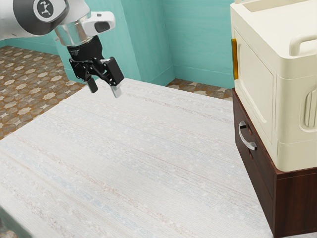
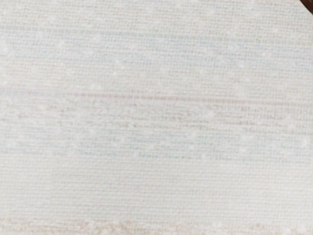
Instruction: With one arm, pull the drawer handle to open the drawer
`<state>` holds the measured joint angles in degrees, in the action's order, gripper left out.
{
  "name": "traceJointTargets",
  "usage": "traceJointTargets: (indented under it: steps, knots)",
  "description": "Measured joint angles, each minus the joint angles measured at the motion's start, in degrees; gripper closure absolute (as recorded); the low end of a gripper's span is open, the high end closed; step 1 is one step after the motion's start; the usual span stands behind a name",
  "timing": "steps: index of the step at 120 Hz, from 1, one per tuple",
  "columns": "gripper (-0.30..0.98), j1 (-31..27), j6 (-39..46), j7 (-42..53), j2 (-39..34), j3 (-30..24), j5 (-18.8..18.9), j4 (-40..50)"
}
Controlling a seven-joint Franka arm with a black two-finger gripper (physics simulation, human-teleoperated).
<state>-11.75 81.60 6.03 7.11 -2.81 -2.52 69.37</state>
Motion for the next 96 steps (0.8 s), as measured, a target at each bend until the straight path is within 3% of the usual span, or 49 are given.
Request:
traceJointTargets:
  steps: [18, 28, 45, 68, 73, 82, 96]
  knots:
    - [0.0, -0.12, -0.1, 0.36, 0.2, 0.18, -0.55, -0.35]
    - [0.0, -1.91, -0.63, -0.03, 4.69, 0.37, -2.04, -8.33]
    - [0.0, 4.2, -0.92, -1.21, 0.67, -0.05, 3.38, -16.15]
    - [0.0, 5.74, 0.14, -2.52, -2.56, -2.05, 5.85, -16.91]
    - [0.0, 8.64, 0.43, -2.75, -2.42, 0.73, 6.16, -16.9]
    - [0.0, 17.56, 0.85, -3.13, -2.15, 10.51, 6.35, -16.64]
    - [0.0, 20.03, 1.28, -3.57, -2.06, 13.87, 6.41, -16.44]
